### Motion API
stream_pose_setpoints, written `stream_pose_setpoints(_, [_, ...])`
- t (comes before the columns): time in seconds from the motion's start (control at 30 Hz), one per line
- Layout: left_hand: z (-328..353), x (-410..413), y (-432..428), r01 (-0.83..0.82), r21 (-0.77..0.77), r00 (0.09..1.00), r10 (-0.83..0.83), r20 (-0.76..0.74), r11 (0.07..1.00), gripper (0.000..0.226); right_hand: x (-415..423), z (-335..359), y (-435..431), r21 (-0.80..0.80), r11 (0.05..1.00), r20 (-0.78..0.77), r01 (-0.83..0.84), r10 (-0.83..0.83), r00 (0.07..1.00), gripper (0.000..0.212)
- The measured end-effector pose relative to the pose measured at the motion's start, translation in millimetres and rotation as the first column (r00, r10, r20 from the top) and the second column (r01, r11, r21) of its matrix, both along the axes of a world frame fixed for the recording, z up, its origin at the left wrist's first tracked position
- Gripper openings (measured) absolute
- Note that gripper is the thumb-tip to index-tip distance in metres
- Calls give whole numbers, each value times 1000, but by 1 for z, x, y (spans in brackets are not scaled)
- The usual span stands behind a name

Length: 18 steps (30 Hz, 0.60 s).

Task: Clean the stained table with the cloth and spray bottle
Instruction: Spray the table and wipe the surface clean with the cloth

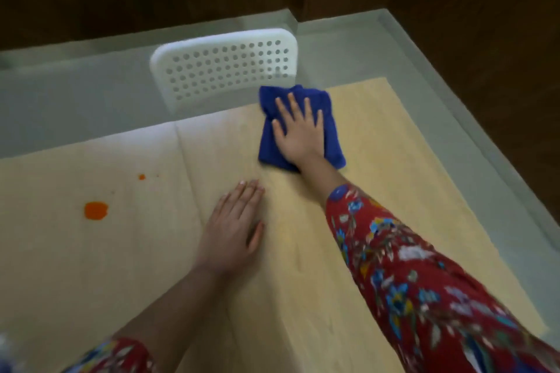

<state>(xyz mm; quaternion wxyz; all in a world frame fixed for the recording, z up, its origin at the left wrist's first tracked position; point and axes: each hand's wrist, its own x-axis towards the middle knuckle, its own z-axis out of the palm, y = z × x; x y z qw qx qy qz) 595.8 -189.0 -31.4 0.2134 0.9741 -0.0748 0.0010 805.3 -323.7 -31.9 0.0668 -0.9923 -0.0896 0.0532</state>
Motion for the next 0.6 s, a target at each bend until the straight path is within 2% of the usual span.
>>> stream_pose_setpoints(0.1, [14,-15,12,-107,3,994,107,4,994,57,-84,3,38,-2,959,9,-285,285,959,59])
stream_pose_setpoints(0.17, [16,-32,27,-198,32,980,199,-12,980,59,-100,0,13,0,913,14,-407,407,913,59])
stream_pose_setpoints(0.23, [9,-55,42,-253,80,965,257,-43,964,61,-86,-1,-16,-11,925,24,-380,380,925,58])
stream_pose_setpoints(0.3, [3,-71,49,-305,76,947,310,-82,949,61,-60,1,-30,-24,987,5,-162,162,987,56])
stream_pose_setpoints(0.37, [0,-71,49,-322,22,942,323,-89,947,61,-31,2,-18,-19,998,-26,55,-56,998,54])
stream_pose_setpoints(0.4, [1,-68,48,-327,-11,942,325,-89,945,62,-20,3,-3,-18,995,-32,97,-97,995,55])
stream_pose_setpoints(0.47, [3,-67,46,-347,-58,935,341,-99,936,64,-13,5,36,-7,999,-20,32,-32,999,56])
stream_pose_setpoints(0.6, [1,-68,49,-406,-79,913,398,-92,911,67,-67,2,110,32,949,-3,-313,314,950,56])
